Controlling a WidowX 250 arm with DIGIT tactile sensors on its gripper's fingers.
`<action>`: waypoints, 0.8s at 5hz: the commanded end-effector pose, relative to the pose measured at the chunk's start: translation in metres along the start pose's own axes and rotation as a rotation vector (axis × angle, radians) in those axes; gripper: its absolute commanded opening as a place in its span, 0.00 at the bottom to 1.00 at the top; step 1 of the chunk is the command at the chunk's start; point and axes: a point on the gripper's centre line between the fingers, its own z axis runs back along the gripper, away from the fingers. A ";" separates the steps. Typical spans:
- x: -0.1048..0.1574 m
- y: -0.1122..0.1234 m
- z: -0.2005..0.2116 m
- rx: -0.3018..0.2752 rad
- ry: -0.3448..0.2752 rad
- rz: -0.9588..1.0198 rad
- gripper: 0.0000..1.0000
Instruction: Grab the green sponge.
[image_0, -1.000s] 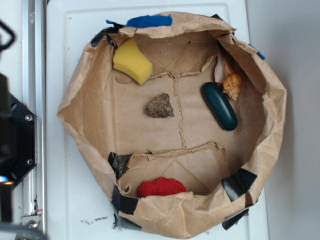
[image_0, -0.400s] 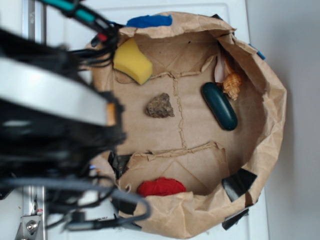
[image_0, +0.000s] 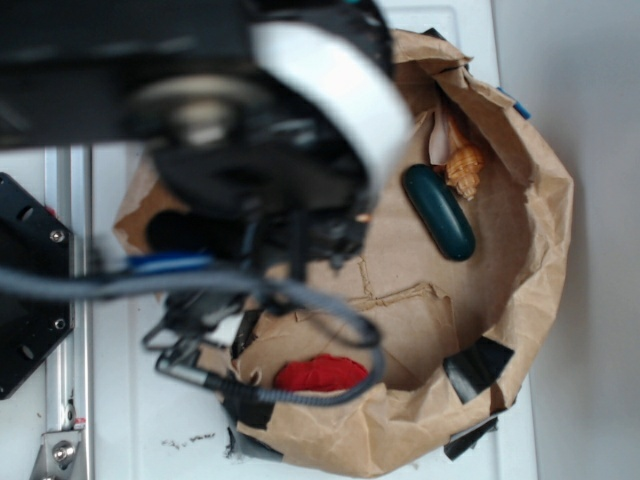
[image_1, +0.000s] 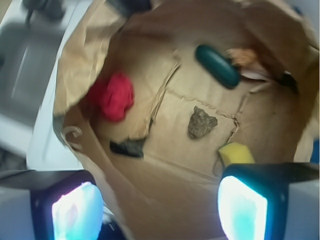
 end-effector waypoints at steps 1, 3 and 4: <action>0.003 0.003 0.013 0.023 -0.039 0.007 1.00; 0.003 0.003 0.013 0.023 -0.039 0.007 1.00; 0.017 0.021 -0.001 0.071 -0.061 -0.042 1.00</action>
